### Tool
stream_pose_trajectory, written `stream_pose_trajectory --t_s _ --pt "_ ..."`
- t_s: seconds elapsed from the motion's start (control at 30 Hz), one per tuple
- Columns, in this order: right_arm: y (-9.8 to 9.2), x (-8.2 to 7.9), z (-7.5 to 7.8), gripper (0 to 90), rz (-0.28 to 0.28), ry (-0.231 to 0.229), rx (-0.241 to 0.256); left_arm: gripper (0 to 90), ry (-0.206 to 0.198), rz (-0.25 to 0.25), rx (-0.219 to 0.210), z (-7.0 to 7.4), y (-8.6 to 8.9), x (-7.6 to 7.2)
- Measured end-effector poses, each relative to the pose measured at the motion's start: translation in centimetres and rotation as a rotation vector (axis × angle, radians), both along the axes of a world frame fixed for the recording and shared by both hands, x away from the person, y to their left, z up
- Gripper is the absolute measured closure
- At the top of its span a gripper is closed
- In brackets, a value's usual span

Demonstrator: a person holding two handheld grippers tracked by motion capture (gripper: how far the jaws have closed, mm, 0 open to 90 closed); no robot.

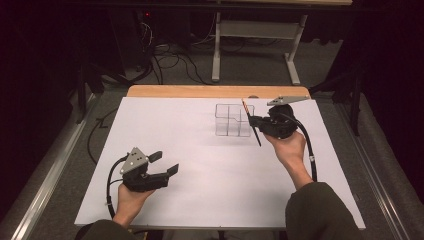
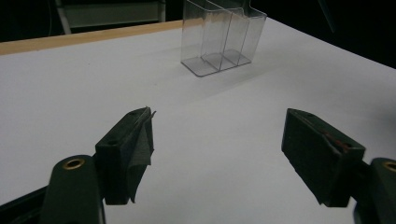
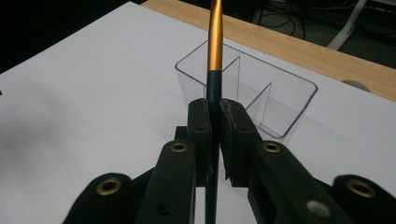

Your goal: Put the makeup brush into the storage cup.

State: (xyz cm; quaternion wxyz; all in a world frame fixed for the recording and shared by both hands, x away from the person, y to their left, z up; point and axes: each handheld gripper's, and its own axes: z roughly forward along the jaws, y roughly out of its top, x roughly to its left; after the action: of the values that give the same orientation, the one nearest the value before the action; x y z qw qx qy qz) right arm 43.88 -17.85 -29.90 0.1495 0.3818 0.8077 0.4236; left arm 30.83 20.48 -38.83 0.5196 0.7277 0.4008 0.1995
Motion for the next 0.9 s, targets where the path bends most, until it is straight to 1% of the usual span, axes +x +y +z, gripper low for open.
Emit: stream_pose_trajectory --t_s 0.2,0.23,0.43,0.57,0.67,0.77,0.9 --pt "0.2 0.3 0.2 84.5 0.008 -0.015 0.002 25.2 0.001 0.002 -0.003 0.0 0.0 0.1" --pt "0.2 0.3 0.3 84.5 0.003 -0.012 0.008 25.2 0.001 0.001 -0.002 0.0 0.0 0.1" --pt "0.2 0.5 0.5 84.5 0.004 -0.032 0.024 25.3 0.001 0.002 0.0 0.0 0.0 0.0" --pt "0.2 0.7 0.7 84.5 0.002 -0.04 0.023 25.3 0.0 0.001 0.002 0.0 0.0 0.0" --pt "0.2 0.8 0.8 84.5 -0.001 -0.052 0.032 25.3 0.0 0.001 0.003 0.0 0.0 0.0" --pt "0.2 1.0 0.8 84.5 -0.004 -0.053 0.036 25.3 0.001 0.002 0.001 0.0 0.0 0.0" --pt "0.3 1.2 0.7 84.5 -0.008 -0.061 0.029 25.4 0.0 0.002 0.002 0.0 0.0 0.0"
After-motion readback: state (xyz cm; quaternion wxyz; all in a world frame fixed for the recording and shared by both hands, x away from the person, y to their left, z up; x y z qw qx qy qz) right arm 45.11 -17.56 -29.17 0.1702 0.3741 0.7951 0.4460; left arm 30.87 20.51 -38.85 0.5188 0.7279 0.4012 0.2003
